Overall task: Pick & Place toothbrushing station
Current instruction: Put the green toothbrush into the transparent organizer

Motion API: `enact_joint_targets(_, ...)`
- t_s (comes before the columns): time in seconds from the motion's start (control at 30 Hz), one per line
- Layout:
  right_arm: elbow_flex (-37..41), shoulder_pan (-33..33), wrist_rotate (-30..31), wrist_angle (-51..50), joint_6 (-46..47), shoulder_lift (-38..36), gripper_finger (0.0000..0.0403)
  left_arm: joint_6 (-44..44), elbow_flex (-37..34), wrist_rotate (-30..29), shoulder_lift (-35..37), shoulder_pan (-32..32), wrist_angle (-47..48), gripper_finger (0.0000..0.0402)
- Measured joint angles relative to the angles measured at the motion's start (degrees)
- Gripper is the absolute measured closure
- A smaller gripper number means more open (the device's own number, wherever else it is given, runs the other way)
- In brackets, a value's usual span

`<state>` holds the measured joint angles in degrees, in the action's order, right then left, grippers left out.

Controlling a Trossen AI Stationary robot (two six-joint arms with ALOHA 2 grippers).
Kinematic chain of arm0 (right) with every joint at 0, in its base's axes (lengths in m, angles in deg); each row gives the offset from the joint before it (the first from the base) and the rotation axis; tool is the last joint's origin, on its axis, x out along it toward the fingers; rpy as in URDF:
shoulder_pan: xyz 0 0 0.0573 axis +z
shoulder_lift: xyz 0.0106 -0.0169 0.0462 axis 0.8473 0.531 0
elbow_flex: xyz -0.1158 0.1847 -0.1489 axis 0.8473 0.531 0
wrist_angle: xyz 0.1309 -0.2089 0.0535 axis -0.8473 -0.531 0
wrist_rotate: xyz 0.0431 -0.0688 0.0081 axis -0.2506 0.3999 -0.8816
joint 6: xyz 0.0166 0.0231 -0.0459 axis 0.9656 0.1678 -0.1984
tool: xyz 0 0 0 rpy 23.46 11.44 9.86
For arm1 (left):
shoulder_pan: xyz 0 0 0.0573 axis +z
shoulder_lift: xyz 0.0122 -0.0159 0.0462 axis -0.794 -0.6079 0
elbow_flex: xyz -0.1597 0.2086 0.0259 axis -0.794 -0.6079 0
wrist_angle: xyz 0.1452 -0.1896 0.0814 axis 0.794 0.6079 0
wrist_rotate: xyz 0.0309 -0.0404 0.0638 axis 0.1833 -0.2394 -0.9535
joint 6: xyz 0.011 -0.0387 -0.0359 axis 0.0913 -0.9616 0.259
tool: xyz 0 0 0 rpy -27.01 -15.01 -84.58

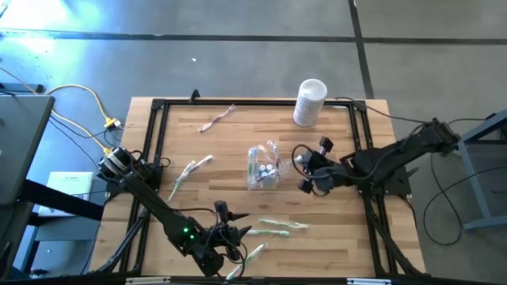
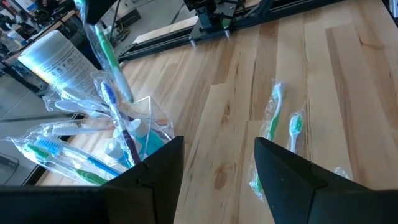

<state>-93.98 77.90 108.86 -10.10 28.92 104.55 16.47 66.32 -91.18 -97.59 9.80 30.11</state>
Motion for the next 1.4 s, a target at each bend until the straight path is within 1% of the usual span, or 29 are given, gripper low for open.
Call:
enact_joint_targets(0.17, 0.00, -3.98, -2.75, 0.05, -0.80, 1.57, 0.0390, -0.02, 0.00, 0.00, 0.00, 0.00, 0.08, 0.0215)
enact_joint_targets(0.4, 0.00, -6.60, -5.50, 0.16, -0.10, 5.19, 0.0390, -0.02, 0.00, 1.95, 0.00, 0.00, 0.37, 0.0215)
enact_joint_targets(0.8, 0.00, -7.42, -6.51, 1.55, 0.49, 11.57, 0.0390, -0.22, 0.00, 2.49, 0.00, 0.00, 0.56, 0.0215)
enact_joint_targets(1.1, 0.00, -8.46, -6.90, 1.63, 1.75, 11.84, 0.0389, -0.22, 0.00, 2.47, 0.00, 0.00, 0.56, 0.0215)
enact_joint_targets(1.27, -0.02, -10.20, -10.77, 2.04, 2.26, 12.76, 0.0389, -0.22, 0.00, 2.45, 0.00, 0.00, 0.56, 0.0215)
enact_joint_targets(1.4, -0.20, -11.39, -10.36, 2.04, 2.20, 14.06, 0.0389, -0.24, 0.00, 3.09, 0.00, 0.00, 0.56, 0.0215)
